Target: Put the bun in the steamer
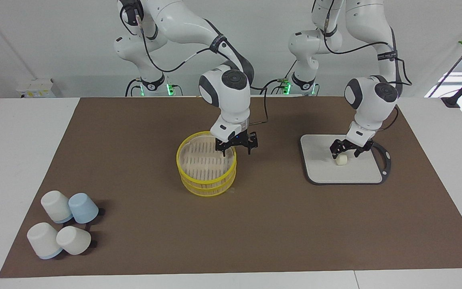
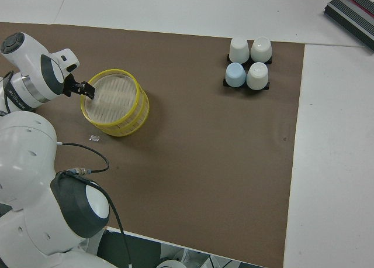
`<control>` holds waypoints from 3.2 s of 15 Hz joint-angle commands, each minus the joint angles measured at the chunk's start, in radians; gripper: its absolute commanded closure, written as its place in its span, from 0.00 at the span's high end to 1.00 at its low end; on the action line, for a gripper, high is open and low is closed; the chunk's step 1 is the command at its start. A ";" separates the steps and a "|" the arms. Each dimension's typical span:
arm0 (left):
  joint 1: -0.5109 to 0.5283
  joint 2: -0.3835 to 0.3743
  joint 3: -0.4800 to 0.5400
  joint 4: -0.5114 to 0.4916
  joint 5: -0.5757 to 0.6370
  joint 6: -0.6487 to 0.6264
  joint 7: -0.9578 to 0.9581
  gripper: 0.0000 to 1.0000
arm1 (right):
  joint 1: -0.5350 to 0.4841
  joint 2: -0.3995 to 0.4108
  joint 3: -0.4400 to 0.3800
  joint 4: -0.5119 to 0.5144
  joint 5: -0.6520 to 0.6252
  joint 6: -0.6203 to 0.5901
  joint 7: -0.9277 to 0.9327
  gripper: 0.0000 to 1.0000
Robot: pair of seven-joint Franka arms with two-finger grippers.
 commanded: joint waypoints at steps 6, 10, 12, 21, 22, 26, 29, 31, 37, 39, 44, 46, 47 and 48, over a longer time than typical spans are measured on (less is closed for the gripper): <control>-0.002 0.007 -0.003 -0.019 -0.020 0.020 -0.007 0.81 | 0.007 -0.041 -0.004 -0.079 0.004 0.046 -0.051 0.74; -0.005 0.007 -0.003 -0.019 -0.020 0.016 -0.010 0.43 | 0.005 -0.049 -0.004 -0.091 0.004 0.044 -0.056 0.21; -0.005 0.005 -0.003 -0.019 -0.020 0.016 -0.010 0.34 | 0.004 -0.051 -0.004 -0.100 0.006 0.043 -0.071 0.00; -0.032 0.012 -0.005 0.143 -0.083 -0.162 -0.040 0.25 | -0.012 -0.044 -0.006 0.028 0.004 -0.110 -0.074 0.00; -0.042 0.012 -0.007 0.179 -0.083 -0.202 -0.077 0.25 | -0.025 -0.043 -0.006 0.072 0.001 -0.162 -0.074 0.00; -0.117 0.004 -0.007 0.304 -0.083 -0.323 -0.204 0.25 | -0.093 -0.107 -0.016 0.140 0.009 -0.308 -0.175 0.00; -0.236 0.030 -0.007 0.432 -0.083 -0.394 -0.389 0.25 | -0.241 -0.182 -0.013 0.134 0.012 -0.437 -0.357 0.00; -0.328 0.061 -0.007 0.495 -0.083 -0.385 -0.518 0.26 | -0.339 -0.219 -0.015 0.124 0.017 -0.503 -0.497 0.00; -0.603 0.231 -0.007 0.687 -0.084 -0.326 -0.792 0.26 | -0.582 -0.274 -0.016 0.035 0.024 -0.560 -0.827 0.00; -0.673 0.292 -0.005 0.717 -0.075 -0.294 -0.818 0.26 | -0.630 -0.303 -0.016 -0.033 0.024 -0.542 -0.885 0.00; -0.756 0.505 -0.003 0.831 -0.021 -0.181 -0.887 0.27 | -0.662 -0.363 -0.016 -0.182 0.023 -0.441 -0.892 0.00; -0.780 0.525 -0.005 0.826 0.026 -0.132 -0.887 0.27 | -0.653 -0.370 -0.016 -0.196 0.023 -0.421 -0.886 0.00; -0.783 0.533 -0.005 0.817 0.028 -0.124 -0.887 0.27 | -0.653 -0.371 -0.016 -0.199 0.023 -0.421 -0.886 0.00; -0.792 0.542 -0.005 0.819 0.028 -0.124 -0.887 0.29 | -0.653 -0.371 -0.016 -0.202 0.023 -0.421 -0.886 0.00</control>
